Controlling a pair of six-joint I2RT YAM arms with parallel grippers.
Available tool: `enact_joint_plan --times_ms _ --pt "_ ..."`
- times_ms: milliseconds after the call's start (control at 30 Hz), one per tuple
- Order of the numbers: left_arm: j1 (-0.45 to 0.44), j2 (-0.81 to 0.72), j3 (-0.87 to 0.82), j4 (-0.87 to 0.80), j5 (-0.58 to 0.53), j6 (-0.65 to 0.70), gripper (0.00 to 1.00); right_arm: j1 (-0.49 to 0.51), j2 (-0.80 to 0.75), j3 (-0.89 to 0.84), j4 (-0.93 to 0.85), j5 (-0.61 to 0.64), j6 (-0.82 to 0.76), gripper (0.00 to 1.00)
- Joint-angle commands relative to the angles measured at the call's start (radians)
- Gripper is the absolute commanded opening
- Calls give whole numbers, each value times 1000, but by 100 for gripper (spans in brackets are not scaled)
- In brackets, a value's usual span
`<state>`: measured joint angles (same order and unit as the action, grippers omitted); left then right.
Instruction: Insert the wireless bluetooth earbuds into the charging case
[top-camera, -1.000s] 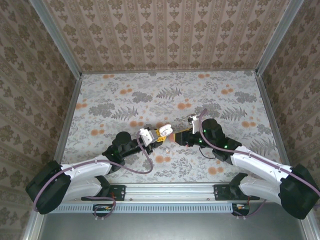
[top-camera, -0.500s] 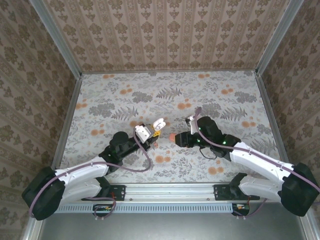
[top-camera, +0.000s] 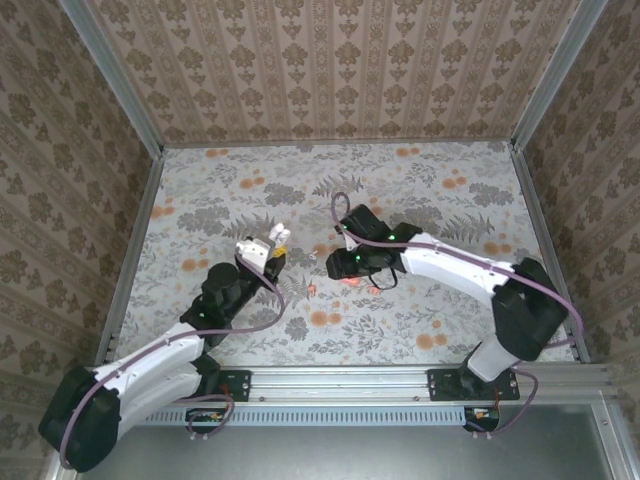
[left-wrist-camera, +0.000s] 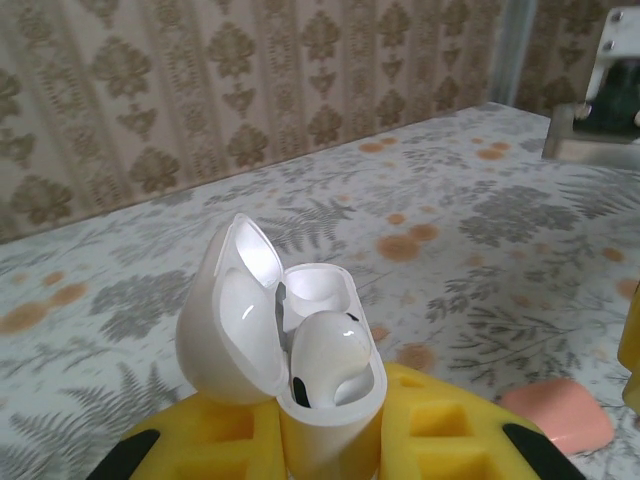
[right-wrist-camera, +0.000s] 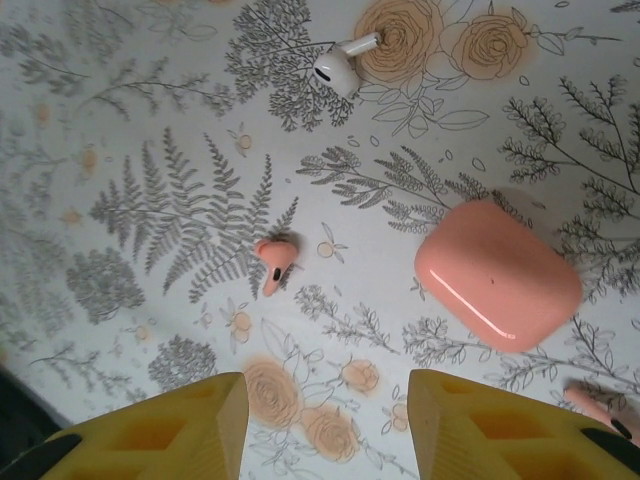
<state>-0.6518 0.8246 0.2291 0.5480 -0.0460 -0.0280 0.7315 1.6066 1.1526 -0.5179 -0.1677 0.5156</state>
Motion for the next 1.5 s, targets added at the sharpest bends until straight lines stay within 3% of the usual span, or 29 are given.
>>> enact_joint_plan --times_ms 0,367,600,1000,1467 --pt "43 -92 -25 -113 -52 -60 4 6 99 124 -102 3 -75 47" --pt "145 -377 -80 -320 -67 -79 5 -26 455 460 -76 -121 -211 46" --pt "161 -413 -90 -333 -64 -78 5 -61 576 556 -51 -148 -233 46" --pt "172 -412 -93 -318 -51 -79 5 -93 660 602 -39 -203 -259 46" --pt "175 -409 -103 -298 -40 -84 6 -77 604 535 -115 -261 -285 40"
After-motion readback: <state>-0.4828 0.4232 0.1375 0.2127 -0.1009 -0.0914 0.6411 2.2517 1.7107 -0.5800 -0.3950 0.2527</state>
